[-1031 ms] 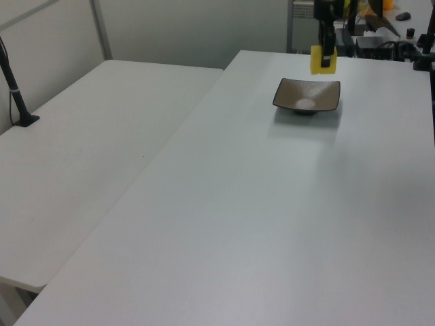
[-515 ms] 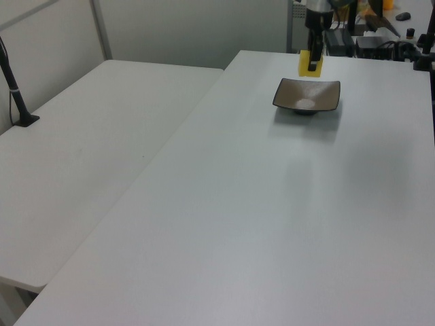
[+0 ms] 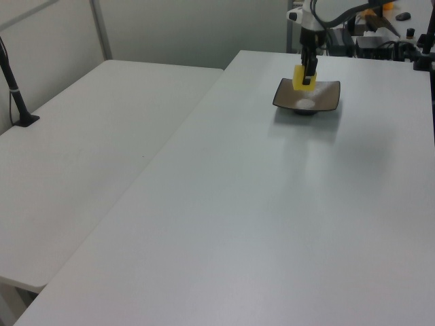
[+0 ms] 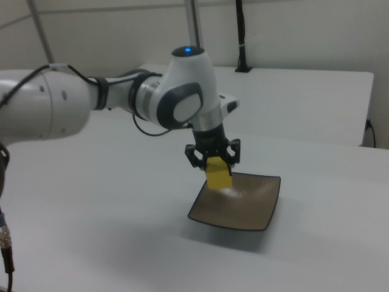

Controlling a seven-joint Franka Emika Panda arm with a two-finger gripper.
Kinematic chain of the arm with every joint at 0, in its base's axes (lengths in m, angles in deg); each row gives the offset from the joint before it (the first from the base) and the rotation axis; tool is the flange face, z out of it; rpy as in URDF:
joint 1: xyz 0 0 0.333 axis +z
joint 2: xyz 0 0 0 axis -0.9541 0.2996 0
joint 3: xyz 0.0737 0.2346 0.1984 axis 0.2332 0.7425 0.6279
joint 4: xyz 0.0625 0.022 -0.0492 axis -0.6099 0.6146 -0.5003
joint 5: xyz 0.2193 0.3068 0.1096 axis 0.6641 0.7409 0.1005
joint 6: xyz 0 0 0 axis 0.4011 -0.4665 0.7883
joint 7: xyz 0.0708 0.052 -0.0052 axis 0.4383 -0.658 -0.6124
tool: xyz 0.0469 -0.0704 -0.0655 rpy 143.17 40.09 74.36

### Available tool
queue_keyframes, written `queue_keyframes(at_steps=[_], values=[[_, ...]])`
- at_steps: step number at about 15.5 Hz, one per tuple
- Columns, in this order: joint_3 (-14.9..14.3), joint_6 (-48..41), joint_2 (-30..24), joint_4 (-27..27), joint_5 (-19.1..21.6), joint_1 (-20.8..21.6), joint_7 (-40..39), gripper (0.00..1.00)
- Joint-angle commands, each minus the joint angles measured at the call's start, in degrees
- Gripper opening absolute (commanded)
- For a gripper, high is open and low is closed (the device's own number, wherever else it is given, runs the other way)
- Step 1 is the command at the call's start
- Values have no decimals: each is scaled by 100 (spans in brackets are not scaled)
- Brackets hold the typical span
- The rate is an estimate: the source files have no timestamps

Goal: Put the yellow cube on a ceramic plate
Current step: 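Lower the cube onto the plate center and open the gripper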

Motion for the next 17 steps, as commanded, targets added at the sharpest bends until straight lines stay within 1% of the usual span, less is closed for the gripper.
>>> queue_keyframes(at_steps=[1, 6, 8, 9, 10, 11, 13, 14, 17], values=[[-8, 342, 270, -73, 191, -108, -199, 19], [-17, 509, 569, -73, 174, -108, -190, 21], [-87, 693, 640, -64, 182, -108, -190, 21], [-96, 772, 675, -47, 174, -108, -173, 23], [-96, 790, 675, -3, 182, -108, -155, 27], [-105, 791, 684, 6, 182, -117, -138, 39], [-175, 782, 667, 6, 270, -117, -94, 92], [-175, 782, 666, 6, 314, -108, -128, 100], [-175, 764, 623, -12, 314, -99, -76, 100]])
